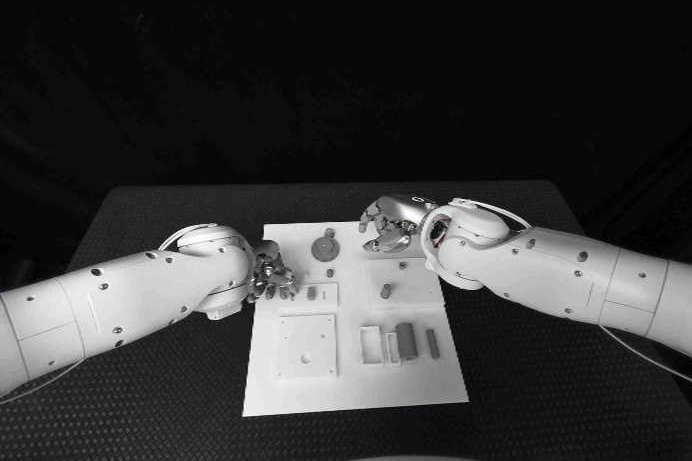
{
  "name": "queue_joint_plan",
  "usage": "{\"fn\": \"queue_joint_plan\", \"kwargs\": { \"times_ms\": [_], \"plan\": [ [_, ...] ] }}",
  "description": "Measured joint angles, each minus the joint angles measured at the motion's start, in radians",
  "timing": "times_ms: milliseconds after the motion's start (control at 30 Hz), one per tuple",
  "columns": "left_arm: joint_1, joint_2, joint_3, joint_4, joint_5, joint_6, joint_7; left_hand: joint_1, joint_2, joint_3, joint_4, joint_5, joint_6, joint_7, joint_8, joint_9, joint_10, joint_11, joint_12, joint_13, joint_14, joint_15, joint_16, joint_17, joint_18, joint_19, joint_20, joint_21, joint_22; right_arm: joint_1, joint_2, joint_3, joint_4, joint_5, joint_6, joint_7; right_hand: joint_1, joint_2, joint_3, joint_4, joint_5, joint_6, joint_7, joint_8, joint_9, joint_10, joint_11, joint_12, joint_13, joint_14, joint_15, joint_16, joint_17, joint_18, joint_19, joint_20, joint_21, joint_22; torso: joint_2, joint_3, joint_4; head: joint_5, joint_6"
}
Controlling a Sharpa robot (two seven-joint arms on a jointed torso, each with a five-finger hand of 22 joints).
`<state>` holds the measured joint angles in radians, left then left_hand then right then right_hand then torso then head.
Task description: Assemble the parts on the task board
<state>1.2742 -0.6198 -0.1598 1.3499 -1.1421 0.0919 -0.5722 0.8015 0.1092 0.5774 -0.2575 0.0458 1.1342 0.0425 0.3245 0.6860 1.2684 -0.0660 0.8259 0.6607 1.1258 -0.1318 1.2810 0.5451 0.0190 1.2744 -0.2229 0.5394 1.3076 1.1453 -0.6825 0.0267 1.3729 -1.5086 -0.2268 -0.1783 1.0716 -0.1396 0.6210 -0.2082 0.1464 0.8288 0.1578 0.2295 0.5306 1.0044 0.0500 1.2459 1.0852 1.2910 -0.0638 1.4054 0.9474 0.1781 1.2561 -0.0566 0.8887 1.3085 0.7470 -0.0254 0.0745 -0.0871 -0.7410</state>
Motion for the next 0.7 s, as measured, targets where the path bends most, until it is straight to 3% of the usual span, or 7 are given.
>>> {"fn": "queue_joint_plan", "kwargs": {
  "times_ms": [700],
  "plan": [
    [-0.002,-0.002,-0.006,0.008,-0.006,0.019,0.001,0.001,-0.001,0.006,-0.009,-0.003,0.005,-0.002,-0.002,0.001,0.004,0.003,0.003,0.003,0.002,0.002,0.004,0.002,0.0,0.002,0.002,0.008,0.0,0.0,0.0,0.0,0.0,0.0,0.002,0.0,0.0,0.0,0.0,0.0,0.0,0.003,0.001,0.0,0.0,0.0,0.0,0.0,0.0,0.0,0.0,0.0,0.0,0.0,0.0,0.0,0.0,0.0,0.0,0.0,0.0008,0.0,-0.004]
  ]
}}
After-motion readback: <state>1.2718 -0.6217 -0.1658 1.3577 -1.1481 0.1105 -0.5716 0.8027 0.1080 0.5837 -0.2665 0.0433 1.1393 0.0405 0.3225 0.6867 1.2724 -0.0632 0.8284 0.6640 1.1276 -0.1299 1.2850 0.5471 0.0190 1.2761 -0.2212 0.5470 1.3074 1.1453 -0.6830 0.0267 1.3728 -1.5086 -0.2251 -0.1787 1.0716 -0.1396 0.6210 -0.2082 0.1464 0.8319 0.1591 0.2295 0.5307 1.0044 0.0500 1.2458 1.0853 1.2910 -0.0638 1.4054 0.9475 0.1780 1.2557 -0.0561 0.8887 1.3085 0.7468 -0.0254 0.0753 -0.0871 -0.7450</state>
